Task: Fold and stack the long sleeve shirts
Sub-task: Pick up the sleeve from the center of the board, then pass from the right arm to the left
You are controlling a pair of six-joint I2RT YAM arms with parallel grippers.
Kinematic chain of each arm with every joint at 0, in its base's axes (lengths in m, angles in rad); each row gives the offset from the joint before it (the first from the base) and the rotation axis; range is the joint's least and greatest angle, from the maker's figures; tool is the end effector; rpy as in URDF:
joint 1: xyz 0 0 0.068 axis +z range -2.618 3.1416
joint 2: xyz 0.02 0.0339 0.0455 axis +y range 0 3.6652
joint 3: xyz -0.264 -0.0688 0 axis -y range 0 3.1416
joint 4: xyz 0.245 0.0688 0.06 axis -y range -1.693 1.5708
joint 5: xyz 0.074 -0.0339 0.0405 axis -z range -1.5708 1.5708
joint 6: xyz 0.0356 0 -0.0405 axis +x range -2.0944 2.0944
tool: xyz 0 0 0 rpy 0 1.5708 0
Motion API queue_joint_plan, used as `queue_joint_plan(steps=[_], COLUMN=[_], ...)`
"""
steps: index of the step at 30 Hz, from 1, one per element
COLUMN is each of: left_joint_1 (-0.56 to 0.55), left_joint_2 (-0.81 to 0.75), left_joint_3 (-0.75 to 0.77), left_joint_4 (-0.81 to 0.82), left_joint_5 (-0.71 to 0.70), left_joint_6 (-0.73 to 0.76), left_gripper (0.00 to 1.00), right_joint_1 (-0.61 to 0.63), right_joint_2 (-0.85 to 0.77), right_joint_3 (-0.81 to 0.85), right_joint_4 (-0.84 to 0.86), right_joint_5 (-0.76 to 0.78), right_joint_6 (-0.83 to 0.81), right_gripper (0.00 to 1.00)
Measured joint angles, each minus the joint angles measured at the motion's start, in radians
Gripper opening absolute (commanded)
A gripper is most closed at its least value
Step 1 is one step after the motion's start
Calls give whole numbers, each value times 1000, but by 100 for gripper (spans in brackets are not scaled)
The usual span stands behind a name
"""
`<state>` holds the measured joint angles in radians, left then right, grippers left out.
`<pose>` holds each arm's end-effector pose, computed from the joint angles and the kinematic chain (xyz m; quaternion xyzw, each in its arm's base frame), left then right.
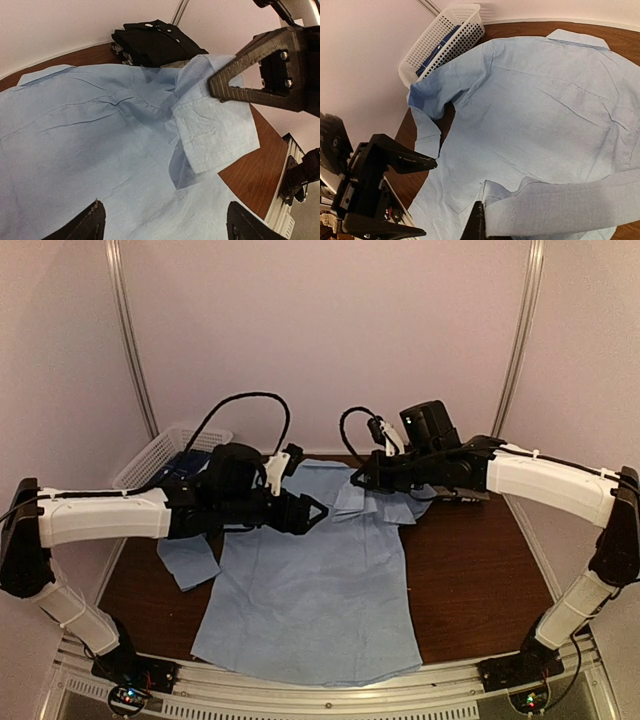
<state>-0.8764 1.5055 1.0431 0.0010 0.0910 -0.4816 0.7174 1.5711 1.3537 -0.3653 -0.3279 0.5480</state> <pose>0.2195 -0.2686 0.2726 0.1900 0.8280 -0.3605 0.3852 0.2654 0.2467 0.3240 -0.1506 0.8590 0.3925 0.2923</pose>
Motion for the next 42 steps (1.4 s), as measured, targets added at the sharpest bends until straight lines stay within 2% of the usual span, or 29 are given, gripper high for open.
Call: queue_joint_plan(steps=[5,9,13,21,31,36,42], left_joint_1=[-10,-9,-9,3,27,28,44], left_joint_2=[13,15,12,10,102,159,206], left_joint_3=[0,-8,-48,-70,-75,-77,-39], left_joint_4=[-2,23,103,256,456,519,525], left_joint_5=[-5,29,112,244,312,324,317], left_joint_6=[13,-46,-169,-467,-750,-826,-832], left_gripper=[85,86,89,90,90,91,90], right_joint_1=[-14,-25,-31,-36,-49,-54,-54], right_joint_2=[6,5,5,5,7,15,21], right_joint_3=[-34,-59,-86,-112,-153,-172,-197], right_joint_4=[111,174,221,315,420,459,475], right_joint_5=[-79,-86,-89,-97,-113,-125,-143], right_joint_6=[86,132,166,230,307,333,350], right_gripper=[0,0,0,0,0,0,0])
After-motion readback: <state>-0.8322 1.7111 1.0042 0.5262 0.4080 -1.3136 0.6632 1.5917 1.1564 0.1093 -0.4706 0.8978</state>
